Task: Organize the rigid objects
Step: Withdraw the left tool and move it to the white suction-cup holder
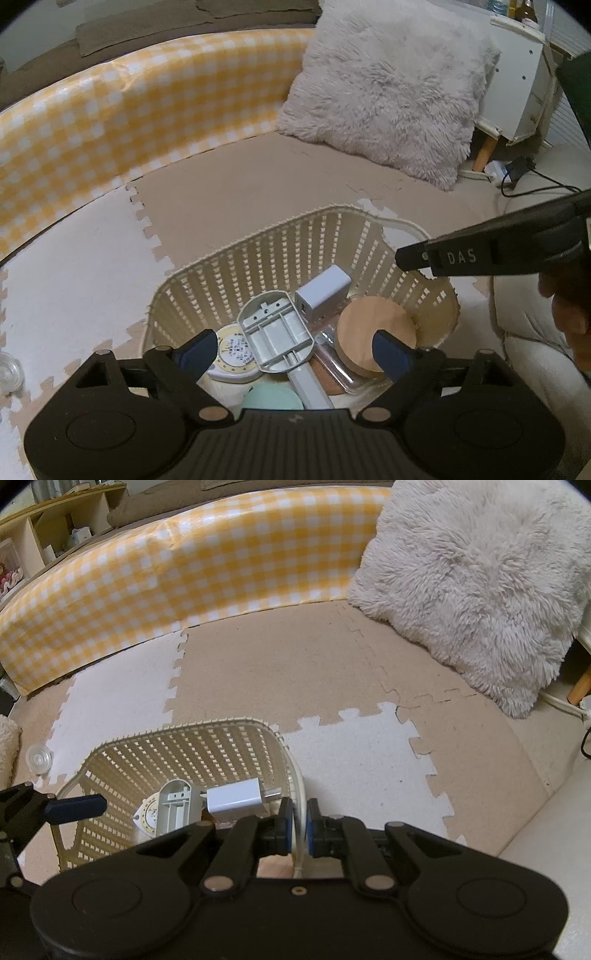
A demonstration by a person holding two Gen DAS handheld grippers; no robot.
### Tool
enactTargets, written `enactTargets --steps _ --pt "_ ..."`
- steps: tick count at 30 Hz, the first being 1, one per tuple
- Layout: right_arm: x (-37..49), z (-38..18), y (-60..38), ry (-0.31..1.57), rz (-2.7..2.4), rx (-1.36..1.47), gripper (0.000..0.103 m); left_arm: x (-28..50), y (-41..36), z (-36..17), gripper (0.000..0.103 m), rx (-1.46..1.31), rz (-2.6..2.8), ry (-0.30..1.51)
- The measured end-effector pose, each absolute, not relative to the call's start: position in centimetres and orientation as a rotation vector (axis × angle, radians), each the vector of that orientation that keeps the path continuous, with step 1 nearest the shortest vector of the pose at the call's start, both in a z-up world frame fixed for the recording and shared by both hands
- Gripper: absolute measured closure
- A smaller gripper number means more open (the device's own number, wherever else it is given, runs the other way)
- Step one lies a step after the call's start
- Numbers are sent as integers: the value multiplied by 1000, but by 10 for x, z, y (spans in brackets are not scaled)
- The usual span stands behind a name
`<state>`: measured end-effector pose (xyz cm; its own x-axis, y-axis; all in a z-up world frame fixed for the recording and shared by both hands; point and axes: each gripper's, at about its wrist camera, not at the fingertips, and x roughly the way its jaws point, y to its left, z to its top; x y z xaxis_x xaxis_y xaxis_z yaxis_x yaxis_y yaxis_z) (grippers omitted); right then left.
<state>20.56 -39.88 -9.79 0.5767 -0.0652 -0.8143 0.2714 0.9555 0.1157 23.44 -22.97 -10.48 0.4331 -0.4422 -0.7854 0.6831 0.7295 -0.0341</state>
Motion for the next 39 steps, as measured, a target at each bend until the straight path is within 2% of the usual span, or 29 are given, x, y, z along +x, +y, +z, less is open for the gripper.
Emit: enactTargets --steps 11,30,39 --pt "205 -98 -399 937 -199 241 95 228 -216 -85 0 286 -703 872" --pt "205 -98 -399 937 -199 239 95 232 -154 -41 0 236 -665 797" --pt "204 -98 -398 938 -201 227 95 265 -104 -44 0 147 -552 774"
